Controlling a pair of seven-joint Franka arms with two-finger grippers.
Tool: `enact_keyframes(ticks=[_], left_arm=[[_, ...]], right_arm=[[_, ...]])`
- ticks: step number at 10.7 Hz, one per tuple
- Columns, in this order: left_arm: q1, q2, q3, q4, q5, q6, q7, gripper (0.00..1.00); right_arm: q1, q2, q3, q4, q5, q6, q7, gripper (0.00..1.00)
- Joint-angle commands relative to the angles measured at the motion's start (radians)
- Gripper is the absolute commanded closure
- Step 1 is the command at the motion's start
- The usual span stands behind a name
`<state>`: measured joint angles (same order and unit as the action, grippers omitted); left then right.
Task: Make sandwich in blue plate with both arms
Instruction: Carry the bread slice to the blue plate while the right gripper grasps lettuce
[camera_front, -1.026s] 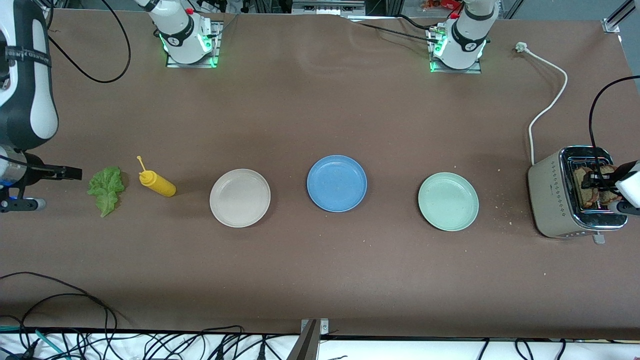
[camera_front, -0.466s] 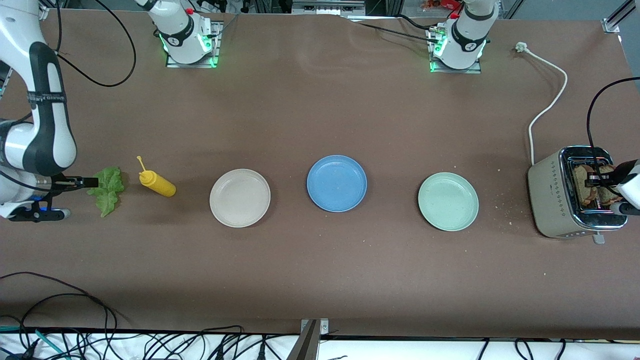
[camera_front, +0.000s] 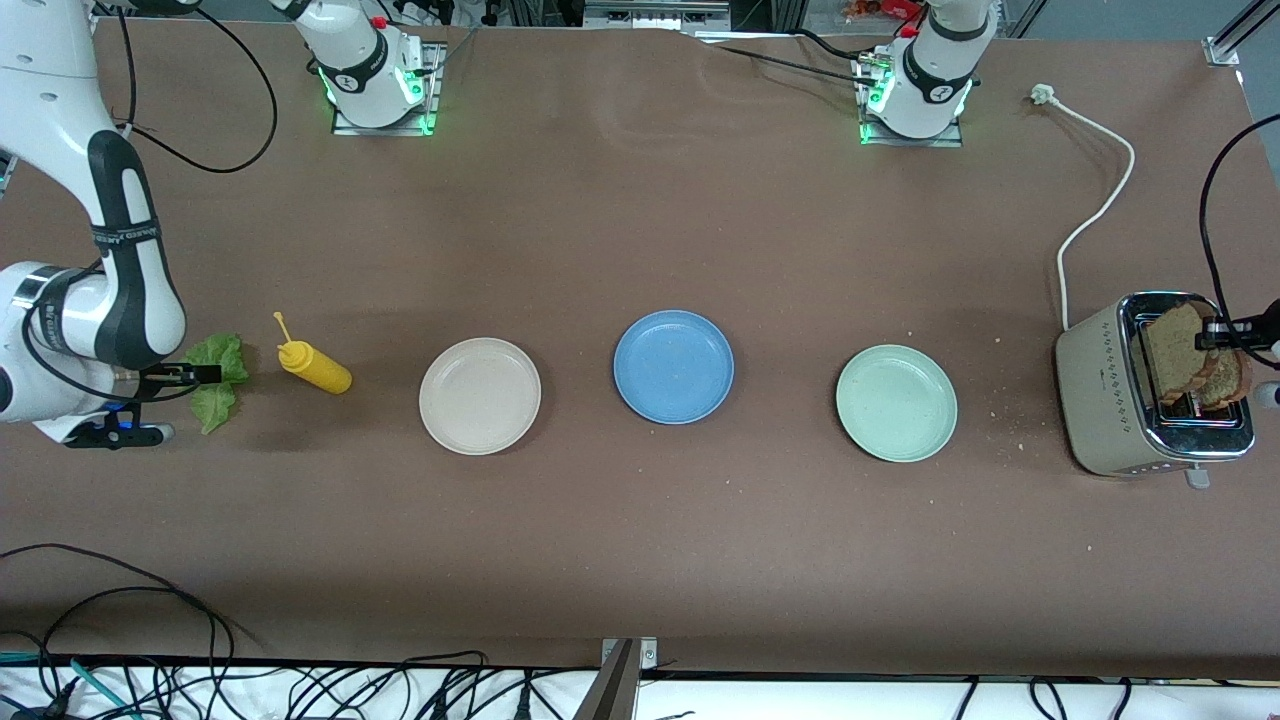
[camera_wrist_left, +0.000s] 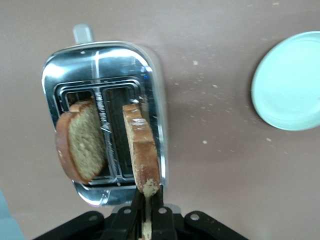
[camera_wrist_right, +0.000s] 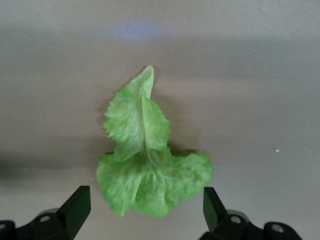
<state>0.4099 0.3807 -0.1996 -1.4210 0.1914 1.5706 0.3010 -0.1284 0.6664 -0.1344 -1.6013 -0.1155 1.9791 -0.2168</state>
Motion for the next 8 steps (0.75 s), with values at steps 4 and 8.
enact_keyframes(ticks=[4,8], left_arm=[[-0.013,-0.014,-0.375,0.103,-0.038,-0.175,-0.239,1.0],[-0.215,0.162,-0.394,0.114,-0.227,-0.129,-0.299,1.0]], right_arm=[[-0.03,0.041,0.004,-0.057,0.033,0.072,-0.03,0.0],[-0.043,0.053,0.002,-0.054,0.062,0.072,-0.058,0.71]])
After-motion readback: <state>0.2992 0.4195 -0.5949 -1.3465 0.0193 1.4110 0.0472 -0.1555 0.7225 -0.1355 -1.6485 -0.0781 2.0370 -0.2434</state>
